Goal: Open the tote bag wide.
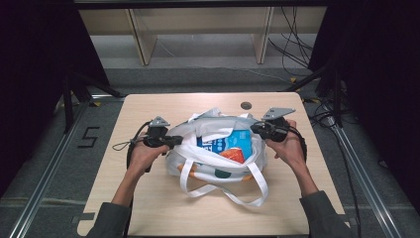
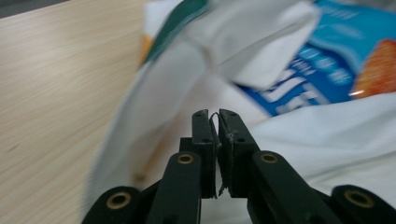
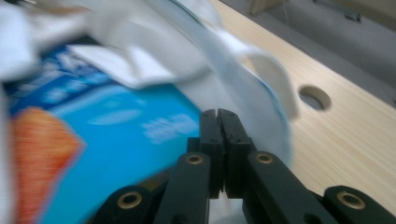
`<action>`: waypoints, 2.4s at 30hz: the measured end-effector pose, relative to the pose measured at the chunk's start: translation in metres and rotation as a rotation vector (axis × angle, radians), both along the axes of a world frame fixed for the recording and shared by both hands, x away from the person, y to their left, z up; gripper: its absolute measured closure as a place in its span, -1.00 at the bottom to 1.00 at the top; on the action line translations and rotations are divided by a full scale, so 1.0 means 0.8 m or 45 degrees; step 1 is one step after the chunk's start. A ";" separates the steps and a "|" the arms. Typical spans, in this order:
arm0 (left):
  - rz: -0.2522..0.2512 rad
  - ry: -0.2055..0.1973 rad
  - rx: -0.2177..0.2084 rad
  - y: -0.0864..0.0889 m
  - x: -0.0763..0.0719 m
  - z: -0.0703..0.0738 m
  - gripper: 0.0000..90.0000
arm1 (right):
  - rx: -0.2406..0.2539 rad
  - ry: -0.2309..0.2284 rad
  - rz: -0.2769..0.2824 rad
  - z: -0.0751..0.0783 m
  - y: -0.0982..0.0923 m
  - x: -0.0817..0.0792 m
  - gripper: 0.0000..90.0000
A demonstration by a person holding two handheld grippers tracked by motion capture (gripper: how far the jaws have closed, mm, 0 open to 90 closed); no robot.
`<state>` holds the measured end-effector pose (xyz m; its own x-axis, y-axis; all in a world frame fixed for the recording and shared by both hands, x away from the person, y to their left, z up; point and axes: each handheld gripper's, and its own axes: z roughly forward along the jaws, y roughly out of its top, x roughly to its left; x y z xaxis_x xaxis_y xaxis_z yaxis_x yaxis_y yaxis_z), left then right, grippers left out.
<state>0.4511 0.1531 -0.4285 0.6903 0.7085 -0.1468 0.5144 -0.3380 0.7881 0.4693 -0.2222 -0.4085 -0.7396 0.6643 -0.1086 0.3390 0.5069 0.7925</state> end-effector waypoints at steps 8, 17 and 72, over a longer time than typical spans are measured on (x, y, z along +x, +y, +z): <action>-0.167 0.047 0.089 -0.042 -0.014 -0.012 0.92 | -0.041 0.043 0.208 0.002 0.026 -0.066 1.00; -0.229 0.146 0.101 -0.022 -0.046 -0.031 0.98 | -0.084 0.088 0.146 -0.019 0.006 -0.068 1.00; -0.054 -0.067 -0.134 0.044 -0.138 -0.003 0.09 | 0.169 -0.093 -0.028 0.005 -0.043 -0.113 0.06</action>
<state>0.3404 0.1886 -0.4310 0.7278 0.6613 -0.1816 0.4585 -0.2723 0.8459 0.3788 -0.2563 -0.4046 -0.7180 0.6924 -0.0718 0.2877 0.3890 0.8752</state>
